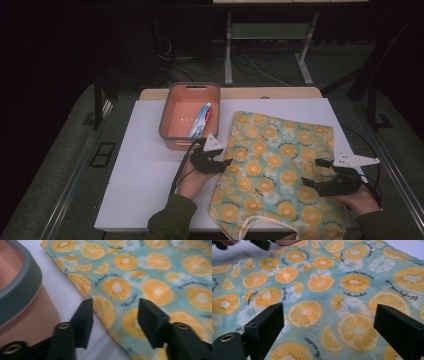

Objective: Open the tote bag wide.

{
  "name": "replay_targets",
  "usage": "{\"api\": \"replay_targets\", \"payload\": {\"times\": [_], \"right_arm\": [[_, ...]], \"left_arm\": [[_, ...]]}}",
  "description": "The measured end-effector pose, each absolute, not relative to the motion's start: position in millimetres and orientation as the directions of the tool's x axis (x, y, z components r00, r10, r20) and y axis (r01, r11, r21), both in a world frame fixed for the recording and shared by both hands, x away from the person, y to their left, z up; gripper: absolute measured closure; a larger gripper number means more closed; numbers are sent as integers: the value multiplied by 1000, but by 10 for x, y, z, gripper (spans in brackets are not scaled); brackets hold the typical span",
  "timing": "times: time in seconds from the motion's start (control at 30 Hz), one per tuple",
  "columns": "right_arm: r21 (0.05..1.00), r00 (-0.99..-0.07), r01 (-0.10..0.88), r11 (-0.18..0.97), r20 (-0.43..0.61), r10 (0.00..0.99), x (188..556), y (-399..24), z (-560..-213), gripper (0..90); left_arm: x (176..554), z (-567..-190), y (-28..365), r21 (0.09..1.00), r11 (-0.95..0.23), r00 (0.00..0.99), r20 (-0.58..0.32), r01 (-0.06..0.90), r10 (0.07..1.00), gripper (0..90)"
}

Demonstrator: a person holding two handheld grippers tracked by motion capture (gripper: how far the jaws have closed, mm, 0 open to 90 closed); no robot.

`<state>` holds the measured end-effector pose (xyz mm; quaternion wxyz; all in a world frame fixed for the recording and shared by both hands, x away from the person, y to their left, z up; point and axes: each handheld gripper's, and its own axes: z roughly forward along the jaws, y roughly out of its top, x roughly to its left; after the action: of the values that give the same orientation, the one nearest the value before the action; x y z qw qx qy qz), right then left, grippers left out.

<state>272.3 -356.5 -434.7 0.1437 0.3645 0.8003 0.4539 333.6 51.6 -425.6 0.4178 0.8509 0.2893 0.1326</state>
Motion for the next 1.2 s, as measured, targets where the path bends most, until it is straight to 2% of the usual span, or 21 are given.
{"api": "replay_targets", "payload": {"times": [0.13,0.23,0.47,0.7,0.77,0.9,1.1,1.2], "right_arm": [[830,-693,453,325,99,714,2723,-3561,-4349,93],[828,-692,455,328,98,715,2726,-3557,-4352,93],[826,-693,454,334,92,715,2727,-3547,-4358,93],[825,-694,454,336,91,714,2728,-3548,-4358,93],[825,-695,454,338,90,713,2729,-3547,-4360,93],[823,-695,455,340,89,713,2726,-3543,-4358,93],[823,-696,455,341,90,712,2727,-3543,-4359,93],[824,-697,454,340,90,712,2727,-3544,-4358,93]], "left_arm": [[3139,-4185,630,787,-480,802,-31,388,597,322],[2935,-4224,761,778,-476,805,-65,411,590,294],[2777,-4311,886,759,-480,804,-95,440,588,291],[2784,-4452,725,717,-533,827,-107,449,552,311],[2781,-4478,688,707,-552,837,-106,443,537,351],[2752,-4489,630,709,-571,856,-90,415,510,515],[2782,-4482,648,709,-585,870,-81,393,487,863],[2790,-4473,644,710,-587,872,-77,388,483,894]]}}
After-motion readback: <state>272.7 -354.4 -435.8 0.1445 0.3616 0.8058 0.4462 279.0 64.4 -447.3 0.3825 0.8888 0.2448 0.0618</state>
